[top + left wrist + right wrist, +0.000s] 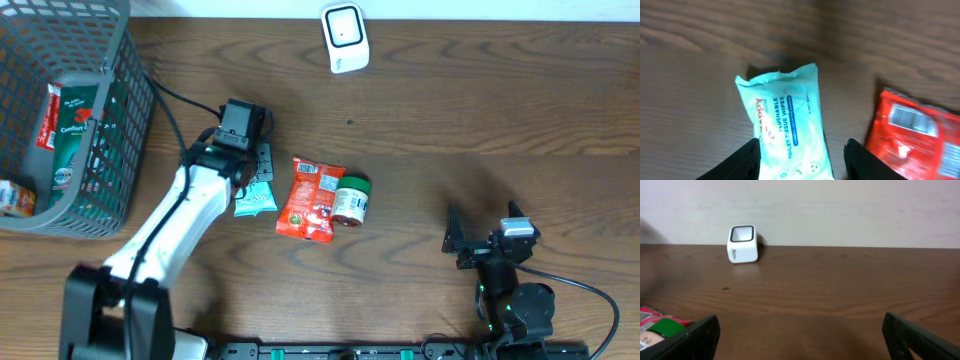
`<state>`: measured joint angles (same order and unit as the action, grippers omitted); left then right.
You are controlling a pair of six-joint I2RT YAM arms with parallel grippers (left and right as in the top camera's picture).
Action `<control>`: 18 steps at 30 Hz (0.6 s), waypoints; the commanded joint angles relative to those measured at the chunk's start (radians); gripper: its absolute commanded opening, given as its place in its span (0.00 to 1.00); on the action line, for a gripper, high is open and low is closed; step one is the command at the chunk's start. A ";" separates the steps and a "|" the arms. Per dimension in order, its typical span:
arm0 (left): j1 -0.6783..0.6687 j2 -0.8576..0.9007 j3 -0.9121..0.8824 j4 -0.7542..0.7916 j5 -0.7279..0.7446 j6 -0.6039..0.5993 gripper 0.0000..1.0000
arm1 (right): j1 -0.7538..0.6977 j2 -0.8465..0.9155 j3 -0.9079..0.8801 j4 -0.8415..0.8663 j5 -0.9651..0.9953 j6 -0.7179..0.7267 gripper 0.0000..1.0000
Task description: Scan the item barcode
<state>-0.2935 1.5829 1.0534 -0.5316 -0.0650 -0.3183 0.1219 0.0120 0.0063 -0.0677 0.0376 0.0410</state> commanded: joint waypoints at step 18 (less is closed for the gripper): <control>-0.005 0.179 -0.020 0.036 -0.005 0.436 0.47 | -0.004 -0.005 -0.001 -0.004 0.002 -0.008 0.99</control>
<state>-0.2966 1.7607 1.0435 -0.4946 -0.0586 -0.0704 0.1219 0.0120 0.0063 -0.0677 0.0376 0.0410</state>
